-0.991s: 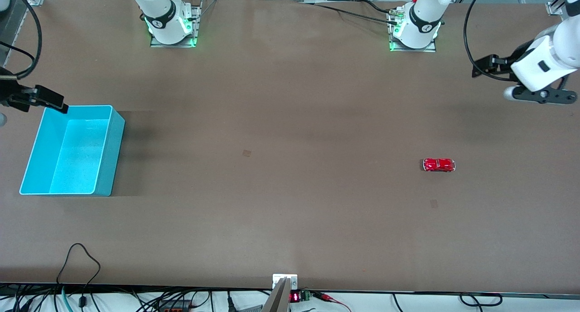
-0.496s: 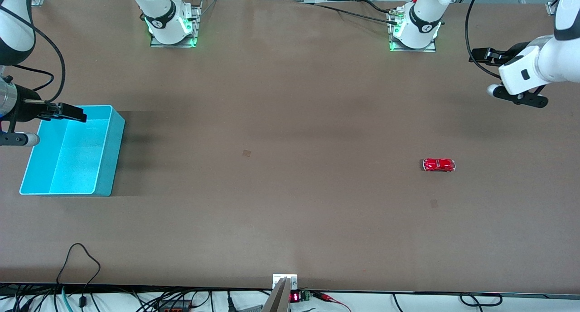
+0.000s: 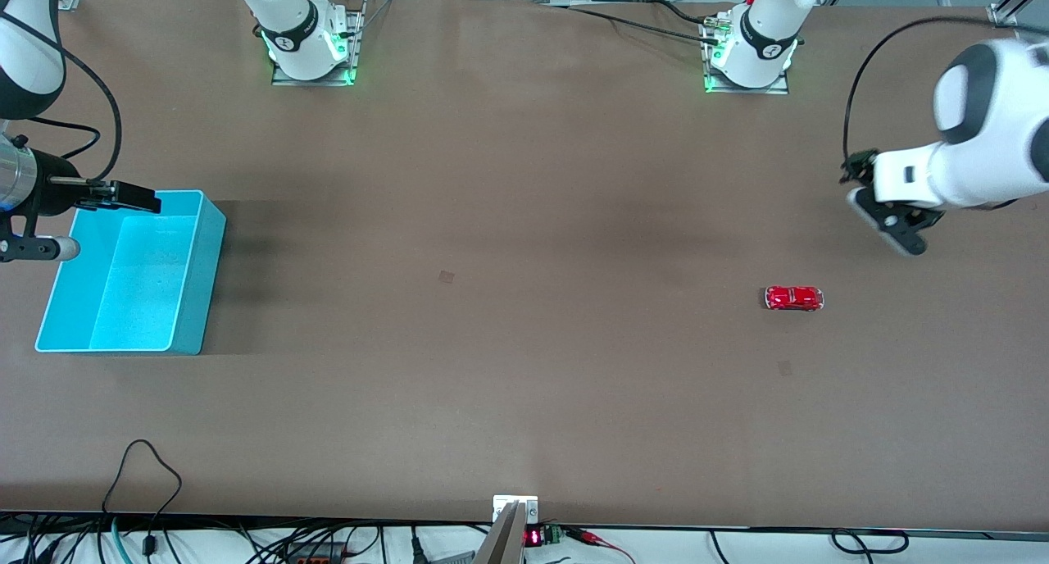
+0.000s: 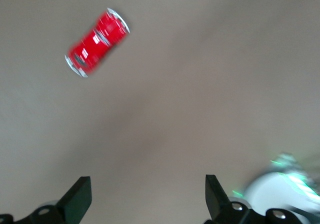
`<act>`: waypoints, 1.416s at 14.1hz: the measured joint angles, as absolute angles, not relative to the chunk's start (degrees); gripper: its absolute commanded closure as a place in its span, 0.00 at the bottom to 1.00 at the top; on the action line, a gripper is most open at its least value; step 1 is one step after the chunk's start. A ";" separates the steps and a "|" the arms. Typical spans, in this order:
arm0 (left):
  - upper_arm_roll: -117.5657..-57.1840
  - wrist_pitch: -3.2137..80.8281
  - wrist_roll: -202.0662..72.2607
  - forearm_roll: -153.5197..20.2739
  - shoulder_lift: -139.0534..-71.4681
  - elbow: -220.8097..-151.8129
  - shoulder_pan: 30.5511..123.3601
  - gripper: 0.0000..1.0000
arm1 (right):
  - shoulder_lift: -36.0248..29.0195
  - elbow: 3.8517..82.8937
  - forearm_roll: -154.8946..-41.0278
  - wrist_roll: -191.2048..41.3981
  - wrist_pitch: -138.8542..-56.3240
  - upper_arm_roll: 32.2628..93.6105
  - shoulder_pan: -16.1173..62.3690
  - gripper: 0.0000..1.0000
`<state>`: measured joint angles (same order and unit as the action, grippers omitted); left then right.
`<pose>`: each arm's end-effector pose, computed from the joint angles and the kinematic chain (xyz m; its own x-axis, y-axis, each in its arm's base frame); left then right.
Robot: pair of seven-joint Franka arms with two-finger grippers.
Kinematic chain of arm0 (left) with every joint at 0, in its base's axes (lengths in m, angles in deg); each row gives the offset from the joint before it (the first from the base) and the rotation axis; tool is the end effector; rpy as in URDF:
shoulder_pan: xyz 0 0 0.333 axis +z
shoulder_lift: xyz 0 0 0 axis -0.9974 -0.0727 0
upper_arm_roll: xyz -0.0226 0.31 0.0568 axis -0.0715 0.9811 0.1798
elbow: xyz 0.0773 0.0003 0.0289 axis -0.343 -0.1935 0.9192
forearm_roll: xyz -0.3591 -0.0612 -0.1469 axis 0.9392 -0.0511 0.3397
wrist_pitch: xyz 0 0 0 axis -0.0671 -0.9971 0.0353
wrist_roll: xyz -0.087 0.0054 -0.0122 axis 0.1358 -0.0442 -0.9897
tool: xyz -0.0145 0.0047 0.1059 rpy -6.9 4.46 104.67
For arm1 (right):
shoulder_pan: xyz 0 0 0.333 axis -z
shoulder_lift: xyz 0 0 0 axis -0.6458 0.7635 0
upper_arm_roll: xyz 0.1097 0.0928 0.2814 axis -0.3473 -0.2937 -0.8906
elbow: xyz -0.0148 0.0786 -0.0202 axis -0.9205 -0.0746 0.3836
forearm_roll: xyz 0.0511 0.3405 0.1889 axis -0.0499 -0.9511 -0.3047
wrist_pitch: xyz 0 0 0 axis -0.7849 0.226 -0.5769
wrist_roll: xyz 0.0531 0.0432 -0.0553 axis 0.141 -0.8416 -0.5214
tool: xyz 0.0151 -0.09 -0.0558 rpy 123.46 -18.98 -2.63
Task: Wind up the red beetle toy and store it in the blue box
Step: 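Move the left gripper toward the red car while the right gripper hovers above the box, then lower the left gripper and grasp the red toy car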
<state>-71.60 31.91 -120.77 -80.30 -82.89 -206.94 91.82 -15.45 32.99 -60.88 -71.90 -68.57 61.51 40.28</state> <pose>0.5258 0.0383 0.3769 0.6449 -0.7373 -0.2014 -0.7275 -0.6729 0.1339 0.5957 -0.0393 0.5161 0.9711 -0.0358 -0.2359 -0.0348 -0.9994 0.0084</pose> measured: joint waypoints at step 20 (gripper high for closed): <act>-72.17 73.80 -155.88 -81.20 -105.34 -209.47 91.41 0.82 | -14.68 32.89 -58.73 -71.97 -68.43 61.49 40.06 0.00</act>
<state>-72.17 73.80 -155.88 -81.20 -105.34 -209.47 91.41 -14.68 32.89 -58.73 -71.97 -68.43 61.49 40.06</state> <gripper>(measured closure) 0.524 0.000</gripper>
